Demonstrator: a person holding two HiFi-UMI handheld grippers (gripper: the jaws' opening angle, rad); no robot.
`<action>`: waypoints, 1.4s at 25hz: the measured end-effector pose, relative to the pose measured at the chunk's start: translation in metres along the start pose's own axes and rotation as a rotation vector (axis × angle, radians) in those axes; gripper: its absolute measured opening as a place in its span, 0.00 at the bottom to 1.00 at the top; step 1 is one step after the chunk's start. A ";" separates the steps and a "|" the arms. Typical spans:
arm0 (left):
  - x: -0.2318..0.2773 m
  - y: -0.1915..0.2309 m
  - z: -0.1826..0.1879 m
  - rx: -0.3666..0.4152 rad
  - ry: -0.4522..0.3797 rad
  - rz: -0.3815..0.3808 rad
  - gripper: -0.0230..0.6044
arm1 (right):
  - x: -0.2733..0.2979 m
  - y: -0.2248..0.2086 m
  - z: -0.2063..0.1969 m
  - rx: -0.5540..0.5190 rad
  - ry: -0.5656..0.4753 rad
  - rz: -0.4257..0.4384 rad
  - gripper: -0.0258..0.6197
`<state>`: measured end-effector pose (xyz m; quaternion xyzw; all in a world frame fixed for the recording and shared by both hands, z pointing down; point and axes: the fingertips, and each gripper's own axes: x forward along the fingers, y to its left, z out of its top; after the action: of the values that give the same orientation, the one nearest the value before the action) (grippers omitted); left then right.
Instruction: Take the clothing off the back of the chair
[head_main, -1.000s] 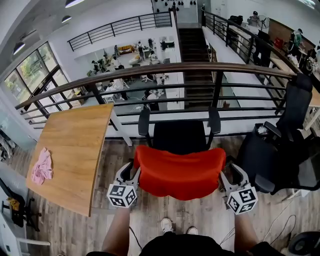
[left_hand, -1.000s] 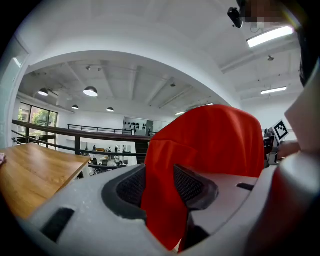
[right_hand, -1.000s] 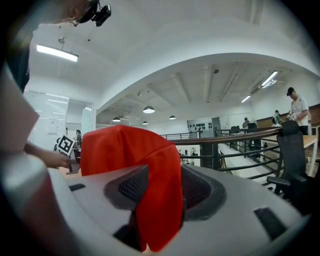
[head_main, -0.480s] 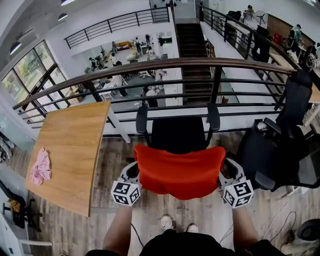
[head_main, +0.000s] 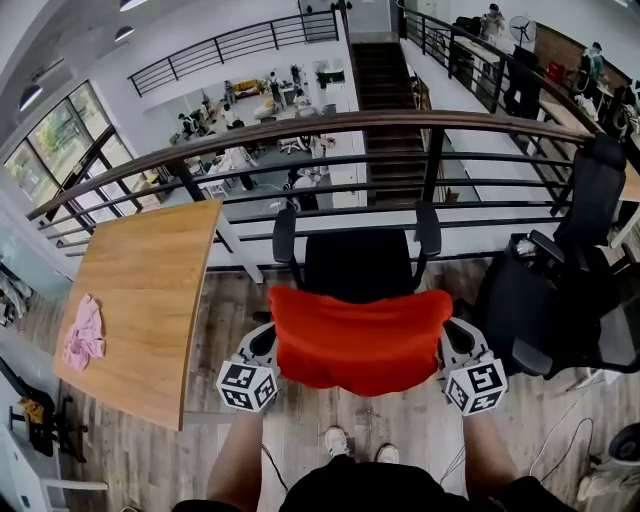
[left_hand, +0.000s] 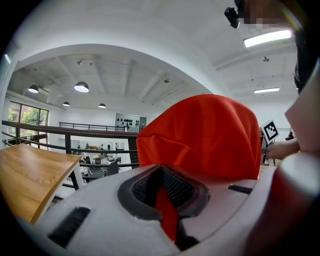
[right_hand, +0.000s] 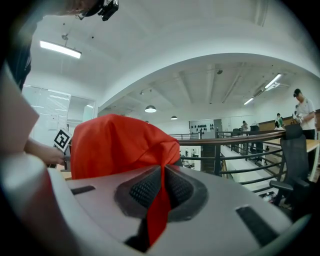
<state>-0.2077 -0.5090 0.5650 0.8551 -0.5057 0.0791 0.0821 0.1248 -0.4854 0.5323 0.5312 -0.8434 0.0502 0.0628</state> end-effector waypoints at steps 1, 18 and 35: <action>-0.001 -0.002 0.002 -0.003 -0.005 -0.002 0.07 | -0.001 -0.001 0.001 0.000 -0.003 -0.004 0.07; -0.048 -0.007 0.086 0.084 -0.172 0.093 0.07 | -0.037 -0.007 0.072 -0.099 -0.158 -0.040 0.07; -0.115 -0.034 0.155 0.136 -0.350 0.108 0.06 | -0.085 0.023 0.148 -0.195 -0.314 0.000 0.07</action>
<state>-0.2245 -0.4285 0.3870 0.8309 -0.5511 -0.0324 -0.0695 0.1323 -0.4221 0.3723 0.5241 -0.8437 -0.1150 -0.0184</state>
